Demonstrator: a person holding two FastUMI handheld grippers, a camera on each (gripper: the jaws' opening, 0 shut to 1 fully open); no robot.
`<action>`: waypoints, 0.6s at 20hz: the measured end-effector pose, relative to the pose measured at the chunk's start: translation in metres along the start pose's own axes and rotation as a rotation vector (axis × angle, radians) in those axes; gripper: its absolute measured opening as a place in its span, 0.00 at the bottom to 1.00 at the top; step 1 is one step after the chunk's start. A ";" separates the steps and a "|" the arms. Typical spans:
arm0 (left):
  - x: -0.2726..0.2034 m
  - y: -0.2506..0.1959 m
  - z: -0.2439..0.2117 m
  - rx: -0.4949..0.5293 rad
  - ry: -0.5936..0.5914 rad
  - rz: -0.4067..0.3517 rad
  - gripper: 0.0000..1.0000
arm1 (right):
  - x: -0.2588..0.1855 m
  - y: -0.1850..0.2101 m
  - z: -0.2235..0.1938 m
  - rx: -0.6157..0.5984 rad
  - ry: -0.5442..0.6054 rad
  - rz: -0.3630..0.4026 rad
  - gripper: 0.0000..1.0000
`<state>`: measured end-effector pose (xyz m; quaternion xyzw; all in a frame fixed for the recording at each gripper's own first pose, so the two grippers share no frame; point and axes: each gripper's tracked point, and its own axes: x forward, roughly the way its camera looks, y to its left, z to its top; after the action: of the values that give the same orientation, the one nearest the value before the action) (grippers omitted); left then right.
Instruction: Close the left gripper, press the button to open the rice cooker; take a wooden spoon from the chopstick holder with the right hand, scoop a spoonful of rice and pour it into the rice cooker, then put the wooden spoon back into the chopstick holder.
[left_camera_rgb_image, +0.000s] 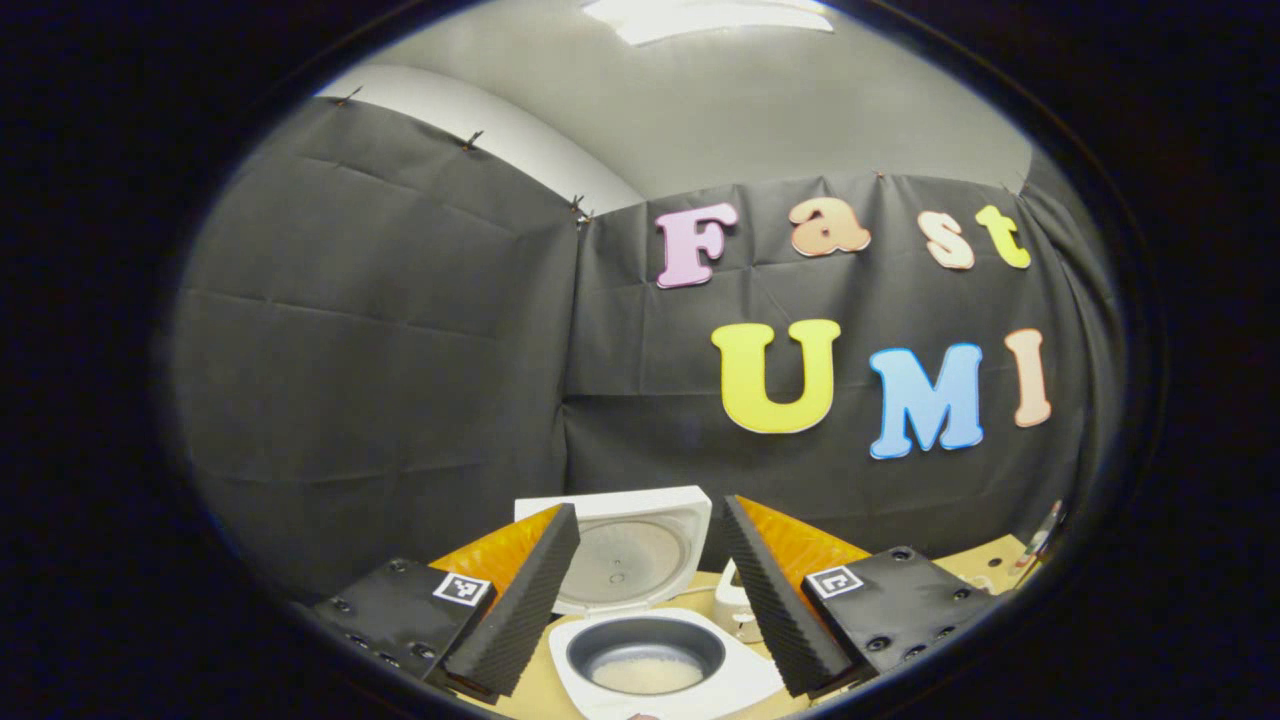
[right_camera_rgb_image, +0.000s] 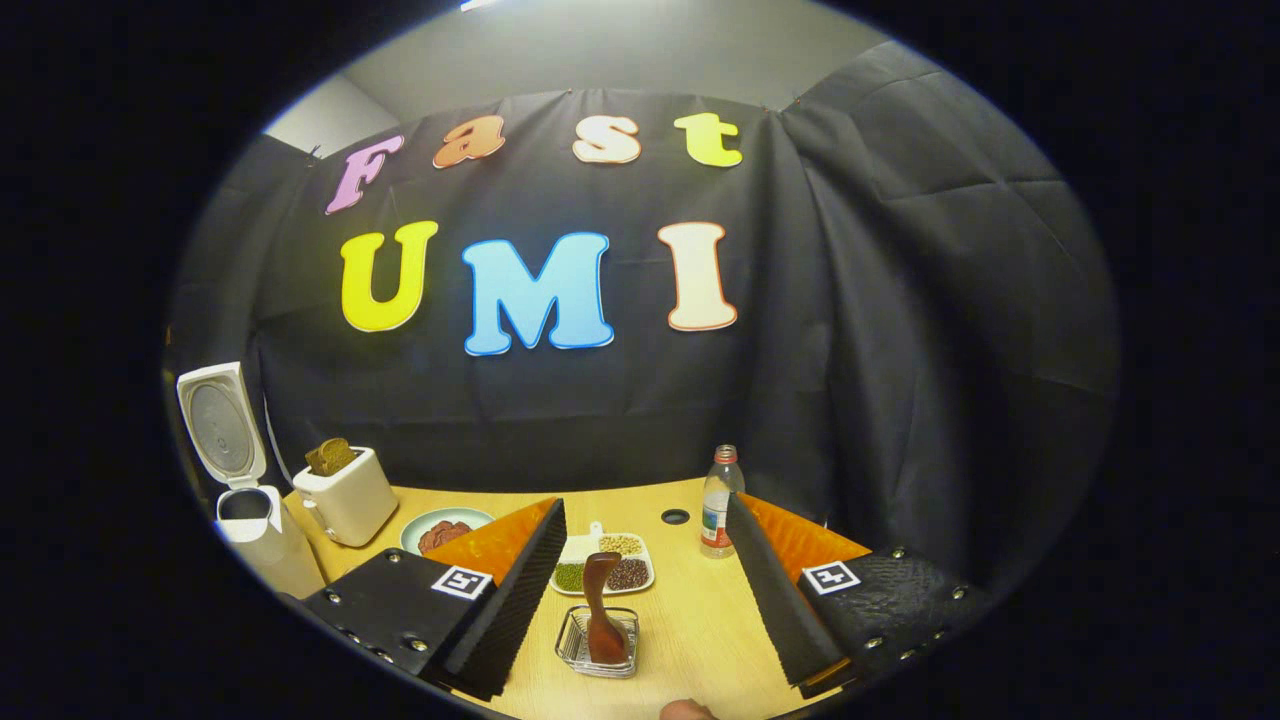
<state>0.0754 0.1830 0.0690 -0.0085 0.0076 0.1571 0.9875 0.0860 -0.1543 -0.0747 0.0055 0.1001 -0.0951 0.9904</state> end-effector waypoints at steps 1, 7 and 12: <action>0.018 0.002 0.003 -0.013 0.008 -0.003 0.99 | -0.007 -0.005 0.001 0.005 -0.006 -0.012 0.97; 0.120 0.019 -0.006 -0.054 0.106 -0.022 0.98 | -0.043 -0.031 -0.011 0.004 0.007 -0.094 0.97; 0.217 0.042 -0.042 -0.015 0.218 0.035 0.96 | -0.062 -0.039 -0.020 -0.046 0.024 -0.150 0.97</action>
<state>0.2680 0.2889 0.0227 -0.0327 0.1141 0.1724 0.9779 0.0147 -0.1805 -0.0815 -0.0236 0.1141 -0.1668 0.9791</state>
